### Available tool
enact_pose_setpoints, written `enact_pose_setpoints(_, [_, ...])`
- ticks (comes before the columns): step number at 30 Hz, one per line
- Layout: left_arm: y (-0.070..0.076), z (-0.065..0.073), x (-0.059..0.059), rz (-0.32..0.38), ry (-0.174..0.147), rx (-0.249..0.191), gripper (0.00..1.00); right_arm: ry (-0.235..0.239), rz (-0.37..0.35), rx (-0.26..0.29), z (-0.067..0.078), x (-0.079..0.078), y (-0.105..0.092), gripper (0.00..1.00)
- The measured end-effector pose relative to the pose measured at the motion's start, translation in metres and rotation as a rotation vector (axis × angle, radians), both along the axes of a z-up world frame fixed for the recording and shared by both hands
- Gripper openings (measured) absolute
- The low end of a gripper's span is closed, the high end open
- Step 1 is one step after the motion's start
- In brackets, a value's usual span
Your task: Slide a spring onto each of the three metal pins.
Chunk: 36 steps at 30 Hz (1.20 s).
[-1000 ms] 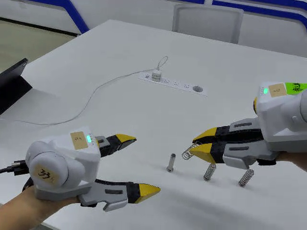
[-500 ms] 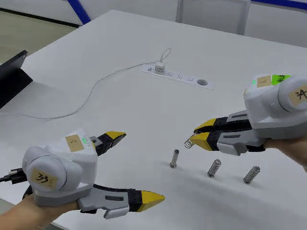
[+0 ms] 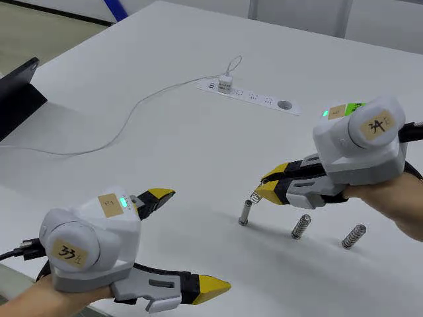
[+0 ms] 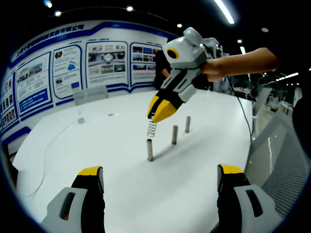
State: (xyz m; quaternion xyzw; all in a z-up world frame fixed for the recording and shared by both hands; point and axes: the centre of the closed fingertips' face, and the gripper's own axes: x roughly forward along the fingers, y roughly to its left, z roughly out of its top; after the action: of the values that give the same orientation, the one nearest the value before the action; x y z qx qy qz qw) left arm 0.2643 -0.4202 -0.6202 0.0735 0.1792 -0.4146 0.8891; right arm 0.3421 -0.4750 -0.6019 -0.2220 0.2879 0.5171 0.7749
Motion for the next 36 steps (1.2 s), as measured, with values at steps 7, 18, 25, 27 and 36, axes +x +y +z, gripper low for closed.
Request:
enact_pose_setpoints(7, [0.003, -0.001, 0.001, 0.018, 0.011, -0.011, 1.0, 0.008, 0.01, -0.031, -0.01, -0.001, 0.005, 0.11])
enact_pose_setpoints(18, [0.0, -0.005, -0.001, -0.001, 0.014, 0.009, 1.0, 0.023, 0.037, -0.076, -0.026, 0.0, 0.008, 0.11])
enact_pose_setpoints(25, [0.0, -0.007, -0.002, -0.007, 0.021, 0.019, 1.0, 0.043, 0.04, -0.11, -0.039, 0.003, 0.01, 0.11])
enact_pose_setpoints(27, [0.0, -0.008, -0.002, -0.006, 0.024, 0.028, 0.99, 0.037, 0.053, -0.129, -0.043, 0.003, 0.01, 0.11])
enact_pose_setpoints(36, [0.0, -0.01, -0.004, -0.014, 0.03, 0.033, 0.99, 0.035, 0.07, -0.179, -0.058, 0.003, 0.012, 0.11])
